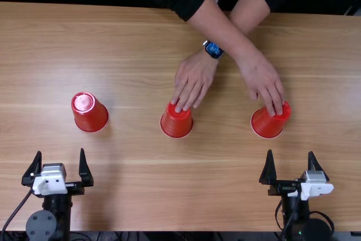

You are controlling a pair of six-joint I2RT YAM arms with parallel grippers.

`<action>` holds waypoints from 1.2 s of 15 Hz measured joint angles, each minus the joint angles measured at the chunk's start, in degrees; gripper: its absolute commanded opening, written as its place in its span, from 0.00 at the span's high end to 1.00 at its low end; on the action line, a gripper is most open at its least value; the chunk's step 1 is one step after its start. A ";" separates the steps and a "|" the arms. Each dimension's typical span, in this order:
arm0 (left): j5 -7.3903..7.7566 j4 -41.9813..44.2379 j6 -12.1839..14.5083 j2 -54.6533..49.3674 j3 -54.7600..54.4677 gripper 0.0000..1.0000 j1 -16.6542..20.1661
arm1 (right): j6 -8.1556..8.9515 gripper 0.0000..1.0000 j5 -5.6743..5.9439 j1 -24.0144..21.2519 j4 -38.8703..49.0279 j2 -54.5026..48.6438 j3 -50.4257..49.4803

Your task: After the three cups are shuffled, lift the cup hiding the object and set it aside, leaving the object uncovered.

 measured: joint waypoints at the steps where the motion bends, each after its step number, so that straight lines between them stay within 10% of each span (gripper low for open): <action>1: -0.02 0.02 0.00 0.00 0.00 0.00 0.00 | -0.02 0.00 0.00 0.02 0.00 0.02 0.00; 12: 0.02 -2.67 0.09 0.00 1.25 0.00 -0.09 | -0.04 0.00 0.04 -0.52 0.00 0.02 1.53; 18: -0.28 -15.52 0.04 14.34 24.00 0.00 -0.09 | -0.28 0.00 0.85 -1.14 -5.20 5.01 18.99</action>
